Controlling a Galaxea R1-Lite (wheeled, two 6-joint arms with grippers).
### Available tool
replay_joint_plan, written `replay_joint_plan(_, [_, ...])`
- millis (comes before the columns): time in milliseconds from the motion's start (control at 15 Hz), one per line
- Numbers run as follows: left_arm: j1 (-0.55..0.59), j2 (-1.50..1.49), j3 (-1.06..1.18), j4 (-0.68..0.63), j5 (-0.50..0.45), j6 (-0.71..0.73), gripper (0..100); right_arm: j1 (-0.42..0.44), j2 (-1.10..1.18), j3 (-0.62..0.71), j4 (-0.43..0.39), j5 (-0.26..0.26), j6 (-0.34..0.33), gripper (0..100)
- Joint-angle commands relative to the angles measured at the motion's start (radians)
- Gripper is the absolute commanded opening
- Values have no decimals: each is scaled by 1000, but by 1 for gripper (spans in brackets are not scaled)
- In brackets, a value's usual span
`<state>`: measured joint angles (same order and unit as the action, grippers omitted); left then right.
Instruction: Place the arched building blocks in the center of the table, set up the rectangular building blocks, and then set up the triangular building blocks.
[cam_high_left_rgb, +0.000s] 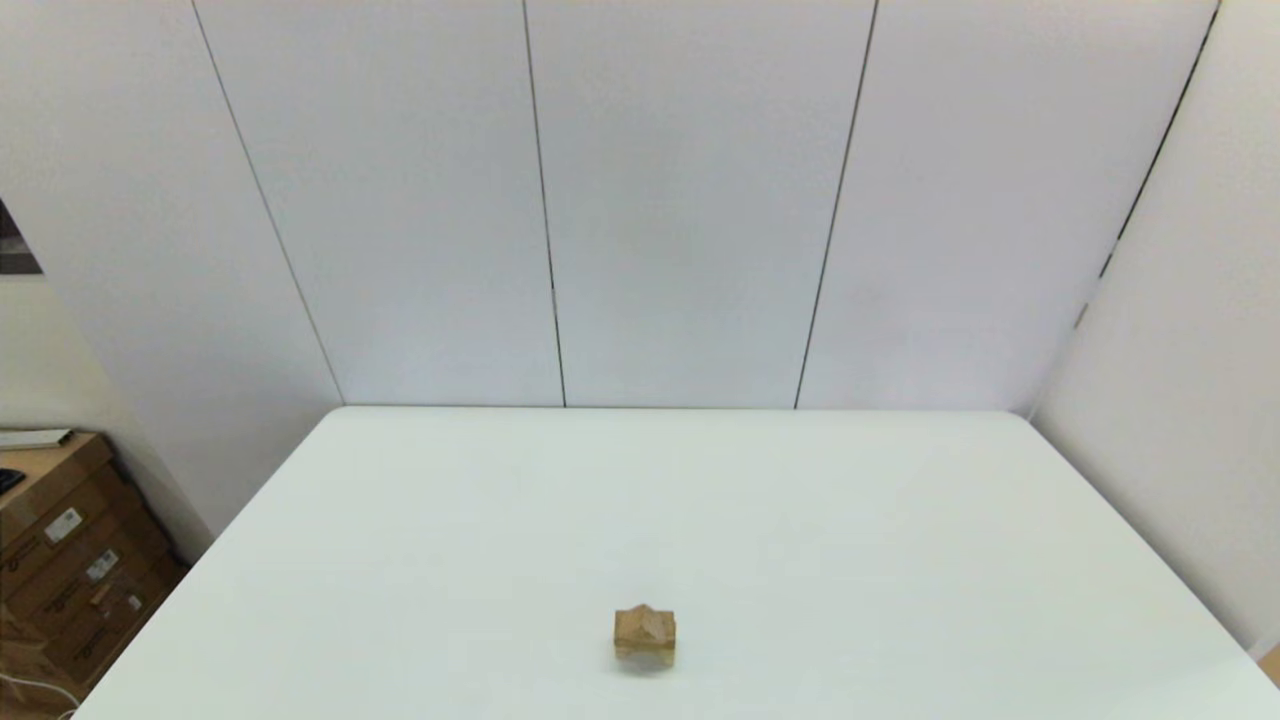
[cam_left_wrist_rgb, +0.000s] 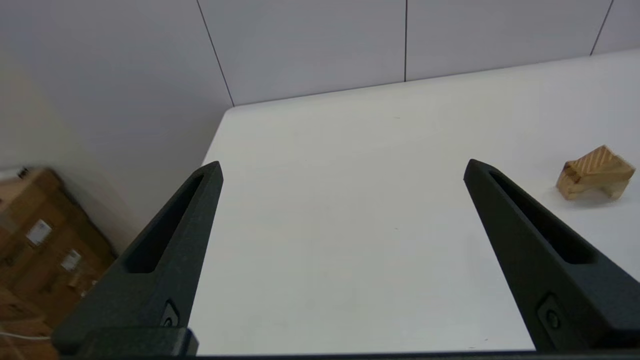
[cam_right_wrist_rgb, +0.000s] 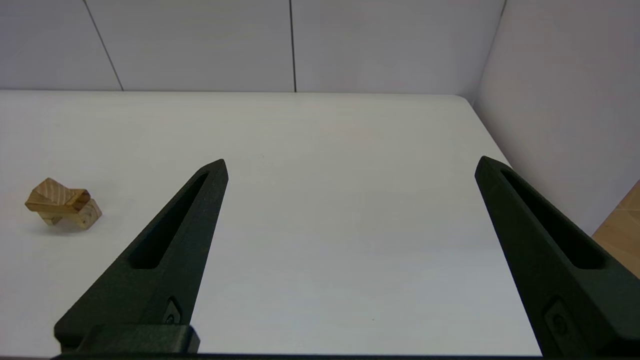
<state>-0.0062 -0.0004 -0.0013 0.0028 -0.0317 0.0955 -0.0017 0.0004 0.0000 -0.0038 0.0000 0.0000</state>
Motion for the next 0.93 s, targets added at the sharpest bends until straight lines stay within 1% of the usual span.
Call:
replay_joint_plan(67, [0, 2, 0, -1, 27, -91, 100, 0, -2, 0, -1, 2, 0, 100])
replay_joint_plan(933, [0, 2, 0, -1, 33, -96, 100, 0, -2, 0, -1, 0, -2, 100])
